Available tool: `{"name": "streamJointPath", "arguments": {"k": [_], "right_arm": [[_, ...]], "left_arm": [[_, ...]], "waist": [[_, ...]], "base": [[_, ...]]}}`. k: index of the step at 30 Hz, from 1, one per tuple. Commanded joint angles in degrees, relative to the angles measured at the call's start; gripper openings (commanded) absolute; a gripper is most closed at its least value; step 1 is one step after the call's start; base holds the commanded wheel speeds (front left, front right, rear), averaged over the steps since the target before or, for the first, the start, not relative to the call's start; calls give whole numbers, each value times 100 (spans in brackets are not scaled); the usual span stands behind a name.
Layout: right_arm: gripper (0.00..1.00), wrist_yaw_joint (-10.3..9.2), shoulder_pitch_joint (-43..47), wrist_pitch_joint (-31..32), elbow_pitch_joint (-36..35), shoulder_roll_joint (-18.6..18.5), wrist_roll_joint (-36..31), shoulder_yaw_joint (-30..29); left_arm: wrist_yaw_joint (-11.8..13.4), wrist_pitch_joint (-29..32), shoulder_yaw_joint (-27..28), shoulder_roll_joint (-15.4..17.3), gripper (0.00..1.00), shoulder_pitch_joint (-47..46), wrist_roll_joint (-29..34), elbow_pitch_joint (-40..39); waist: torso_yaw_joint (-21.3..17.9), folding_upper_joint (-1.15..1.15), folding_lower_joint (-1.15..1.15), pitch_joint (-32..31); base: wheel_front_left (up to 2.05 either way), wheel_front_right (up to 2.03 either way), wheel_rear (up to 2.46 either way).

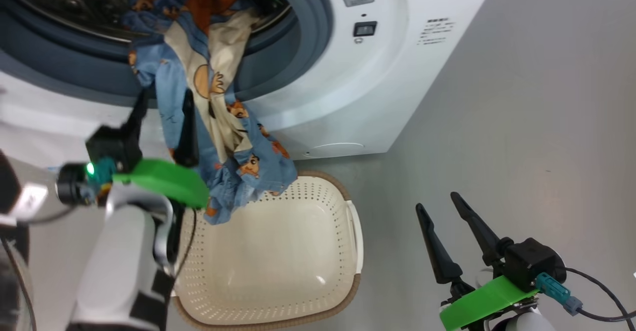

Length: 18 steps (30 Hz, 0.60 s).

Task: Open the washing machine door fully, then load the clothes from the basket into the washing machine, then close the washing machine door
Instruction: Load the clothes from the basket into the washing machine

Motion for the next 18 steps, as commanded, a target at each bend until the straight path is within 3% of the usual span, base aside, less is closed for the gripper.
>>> {"name": "streamJointPath", "arguments": {"k": [1, 10, 18], "right_arm": [[100, 14, 62, -28, -151, 6, -27, 104], [100, 14, 31, -28, -220, 6, -61, -8], [100, 14, 132, -28, -284, 6, -146, -128]], "left_arm": [[-27, -36, 102, 123, 100, 250, -66, -333], [135, -36, 188, 106, 100, 1633, -187, -1386], [105, -36, 270, 102, 100, 2649, -279, -2014]], "waist": [[99, 0, 0, -32], [168, 0, 0, -40], [188, 0, 0, -65]], "base": [[0, 0, 0], [0, 0, 0], [0, 0, 0]]}}
